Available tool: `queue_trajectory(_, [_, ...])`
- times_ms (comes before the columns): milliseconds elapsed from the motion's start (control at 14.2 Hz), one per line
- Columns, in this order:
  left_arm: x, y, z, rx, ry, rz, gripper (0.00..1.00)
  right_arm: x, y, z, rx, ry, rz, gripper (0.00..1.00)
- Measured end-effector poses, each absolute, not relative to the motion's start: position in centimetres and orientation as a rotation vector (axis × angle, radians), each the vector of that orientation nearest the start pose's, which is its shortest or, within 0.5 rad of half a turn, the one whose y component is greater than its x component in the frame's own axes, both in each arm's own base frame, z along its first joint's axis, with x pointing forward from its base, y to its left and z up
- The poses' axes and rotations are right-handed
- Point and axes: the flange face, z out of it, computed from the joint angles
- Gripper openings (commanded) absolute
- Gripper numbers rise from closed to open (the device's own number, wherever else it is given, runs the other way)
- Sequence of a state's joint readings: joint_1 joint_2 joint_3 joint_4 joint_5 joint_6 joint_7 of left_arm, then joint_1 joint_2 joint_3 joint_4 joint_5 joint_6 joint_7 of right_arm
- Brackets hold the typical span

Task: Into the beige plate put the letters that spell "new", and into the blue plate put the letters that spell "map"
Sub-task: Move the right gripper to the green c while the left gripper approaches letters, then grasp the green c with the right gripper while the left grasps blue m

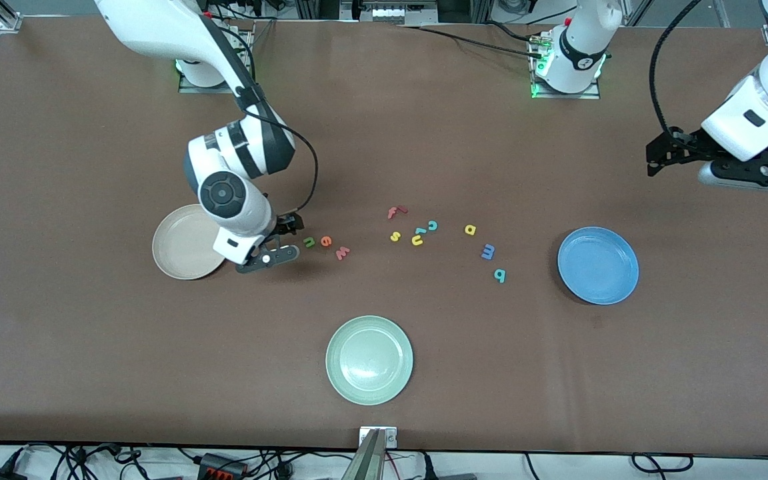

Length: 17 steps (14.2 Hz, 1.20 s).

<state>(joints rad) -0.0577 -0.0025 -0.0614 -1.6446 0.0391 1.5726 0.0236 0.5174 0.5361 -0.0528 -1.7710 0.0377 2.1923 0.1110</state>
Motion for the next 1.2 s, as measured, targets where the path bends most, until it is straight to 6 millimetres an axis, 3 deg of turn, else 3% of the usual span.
queue_trajectory(211, [54.8, -8.0, 56.2, -3.071, 0.277, 0.269, 1.0, 56.6, 31.7, 23.0, -3.126, -0.526, 0.164, 0.89])
queue_trajectory(422, [57.2, -10.1, 50.3, -3.063, 0.333, 0.365, 1.0, 56.1, 32.7, 21.1, -3.129, -0.529, 0.158, 0.83])
queue_trajectory(703, [60.6, -12.8, 42.7, -3.089, 0.347, 0.338, 1.0, 55.9, 32.9, 19.4, -3.134, -0.517, 0.158, 0.69])
queue_trajectory(914, [61.5, -17.0, 38.1, -3.116, 0.254, 0.308, 1.0, 55.8, 32.8, 18.7, -3.139, -0.512, 0.173, 0.66])
queue_trajectory(1196, [60.9, -22.8, 32.2, -3.141, 0.211, 0.24, 1.0, 55.8, 32.8, 18.4, -3.141, -0.509, 0.177, 0.66])
